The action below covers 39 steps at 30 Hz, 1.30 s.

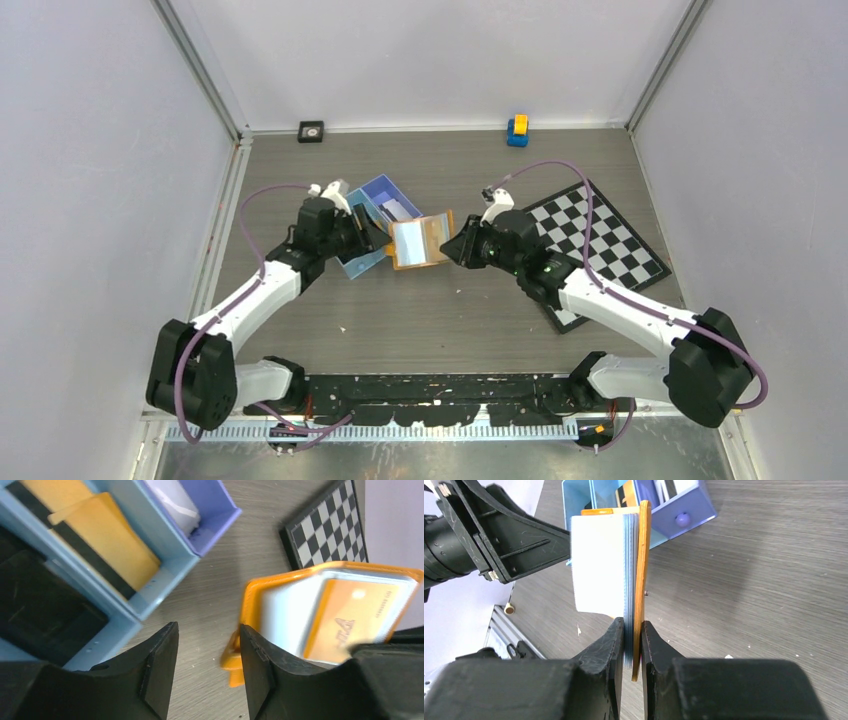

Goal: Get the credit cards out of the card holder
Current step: Remove the credit card from the card holder.

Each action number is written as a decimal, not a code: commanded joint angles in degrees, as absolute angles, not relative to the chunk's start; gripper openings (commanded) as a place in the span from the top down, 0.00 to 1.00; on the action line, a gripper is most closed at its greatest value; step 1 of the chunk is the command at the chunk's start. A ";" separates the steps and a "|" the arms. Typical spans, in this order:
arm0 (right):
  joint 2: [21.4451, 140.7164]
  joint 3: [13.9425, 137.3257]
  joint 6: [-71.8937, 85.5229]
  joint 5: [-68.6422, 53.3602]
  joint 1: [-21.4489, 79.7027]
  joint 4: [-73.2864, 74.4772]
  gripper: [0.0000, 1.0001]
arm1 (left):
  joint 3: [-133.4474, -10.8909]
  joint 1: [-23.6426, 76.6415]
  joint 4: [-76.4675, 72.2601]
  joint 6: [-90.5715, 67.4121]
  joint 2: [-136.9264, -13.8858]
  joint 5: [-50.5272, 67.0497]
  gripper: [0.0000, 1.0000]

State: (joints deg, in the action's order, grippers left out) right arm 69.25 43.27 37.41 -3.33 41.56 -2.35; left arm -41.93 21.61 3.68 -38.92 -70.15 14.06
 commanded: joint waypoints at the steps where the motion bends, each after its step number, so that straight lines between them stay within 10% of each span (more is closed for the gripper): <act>1: 66.55 44.15 37.84 -0.43 40.29 -5.36 0.99 | -39.10 17.11 1.73 -42.12 -68.45 17.62 0.51; 5: 66.24 43.63 38.57 -1.92 39.35 -6.17 0.99 | -35.72 15.76 -4.82 -44.30 -65.35 21.04 0.45; 11: 66.16 43.71 38.47 -2.46 39.12 -6.28 0.99 | -31.28 15.64 -16.60 -47.55 -61.04 28.08 0.01; 19: 67.01 43.17 38.74 -8.49 39.18 -9.88 0.99 | -30.13 15.71 -26.57 -50.56 -65.20 34.20 0.01; 29: 70.05 42.87 41.00 -17.95 39.18 -16.56 0.99 | -31.35 15.73 -39.04 -57.72 -75.86 43.90 0.26; 34: 71.72 42.81 41.63 -18.25 39.01 -17.18 1.00 | -31.55 15.73 -41.27 -58.44 -76.03 45.62 0.61; 39: 72.96 42.14 42.80 -19.76 38.01 -18.98 0.69 | -31.22 15.75 -41.13 -57.95 -74.30 45.20 0.81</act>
